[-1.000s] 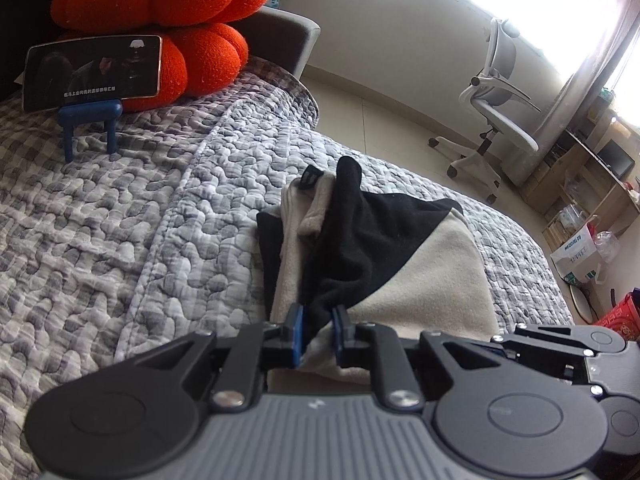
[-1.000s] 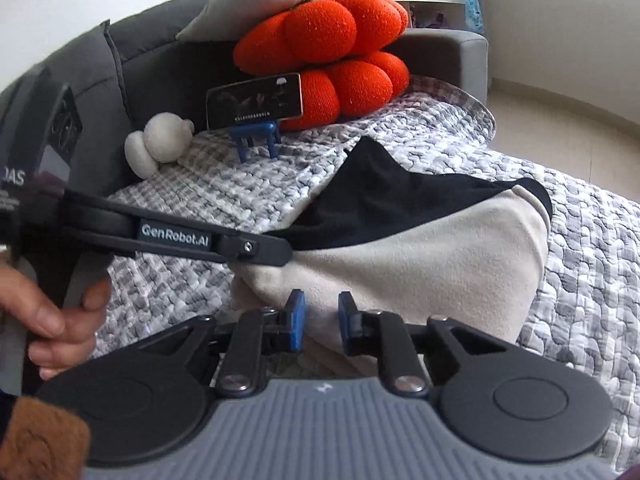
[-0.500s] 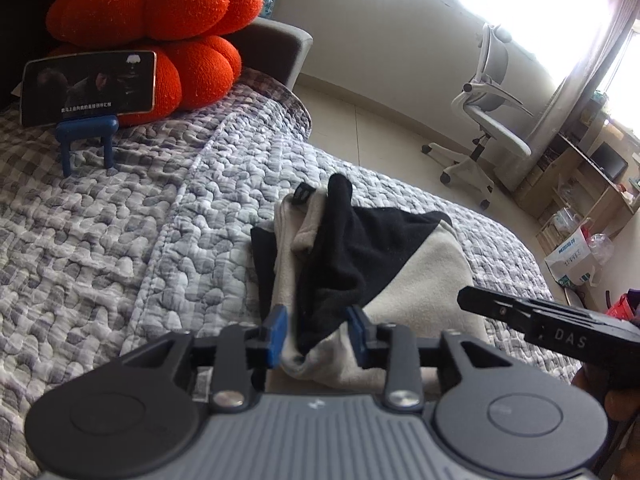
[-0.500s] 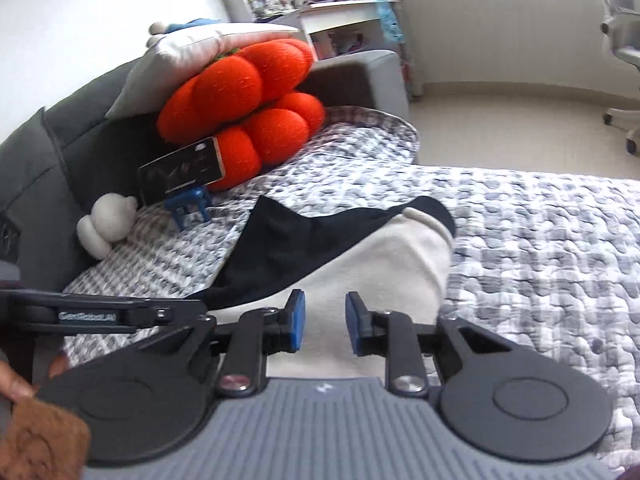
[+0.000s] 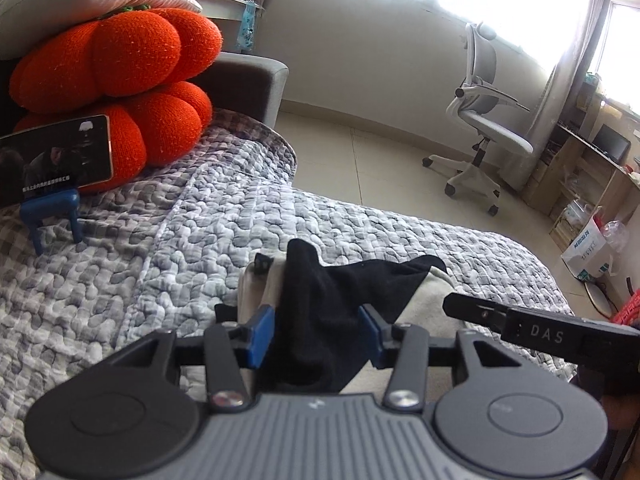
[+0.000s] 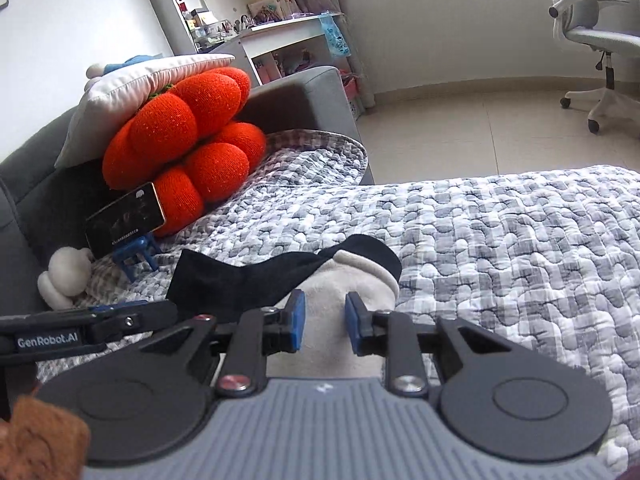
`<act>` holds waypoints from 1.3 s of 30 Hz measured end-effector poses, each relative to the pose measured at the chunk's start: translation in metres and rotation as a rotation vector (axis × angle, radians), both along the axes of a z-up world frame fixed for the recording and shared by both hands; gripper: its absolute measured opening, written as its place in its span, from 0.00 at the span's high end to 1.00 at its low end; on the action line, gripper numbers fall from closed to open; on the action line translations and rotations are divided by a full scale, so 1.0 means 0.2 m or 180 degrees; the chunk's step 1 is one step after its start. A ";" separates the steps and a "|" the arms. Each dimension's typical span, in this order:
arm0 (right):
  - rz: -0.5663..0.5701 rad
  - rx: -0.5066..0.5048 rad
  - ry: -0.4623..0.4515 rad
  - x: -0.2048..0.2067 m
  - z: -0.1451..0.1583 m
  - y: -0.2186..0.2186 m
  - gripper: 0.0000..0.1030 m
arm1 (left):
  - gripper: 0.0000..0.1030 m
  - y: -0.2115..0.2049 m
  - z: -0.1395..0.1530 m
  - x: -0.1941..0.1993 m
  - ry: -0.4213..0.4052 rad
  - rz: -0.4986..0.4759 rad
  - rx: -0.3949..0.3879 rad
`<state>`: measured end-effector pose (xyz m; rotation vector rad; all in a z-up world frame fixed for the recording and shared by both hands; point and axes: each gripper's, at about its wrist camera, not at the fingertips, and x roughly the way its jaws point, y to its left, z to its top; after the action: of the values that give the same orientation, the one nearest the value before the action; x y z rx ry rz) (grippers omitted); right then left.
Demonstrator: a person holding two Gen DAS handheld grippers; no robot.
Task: Fold clothes
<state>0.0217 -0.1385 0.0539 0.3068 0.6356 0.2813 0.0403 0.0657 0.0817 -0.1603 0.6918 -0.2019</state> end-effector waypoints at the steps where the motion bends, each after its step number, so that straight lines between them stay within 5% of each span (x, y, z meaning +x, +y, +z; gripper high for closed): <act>1: -0.0008 -0.0025 0.0017 0.02 -0.01 0.00 0.75 | 0.55 -0.01 -0.01 0.02 0.0006 0.0018 0.0019; 5: -0.0035 -0.0069 0.0114 0.07 -0.06 0.00 0.74 | 0.55 -0.01 -0.07 0.08 0.0123 0.0113 0.0085; 16: -0.0006 -0.0152 0.0093 0.09 -0.05 0.02 0.72 | 0.66 0.09 -0.10 0.12 0.0239 0.0279 -0.0270; 27: 0.0020 -0.0202 -0.0118 0.10 -0.02 0.08 0.72 | 0.64 0.04 -0.08 0.16 0.0007 0.0452 0.0100; 39: -0.0009 -0.0255 -0.0147 0.15 -0.04 0.11 0.72 | 0.60 0.12 -0.16 0.23 0.0281 0.0504 -0.0091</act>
<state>0.0514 -0.1160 0.0465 0.2238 0.5992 0.2588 0.0857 0.0887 0.0498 -0.2513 0.7606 -0.0533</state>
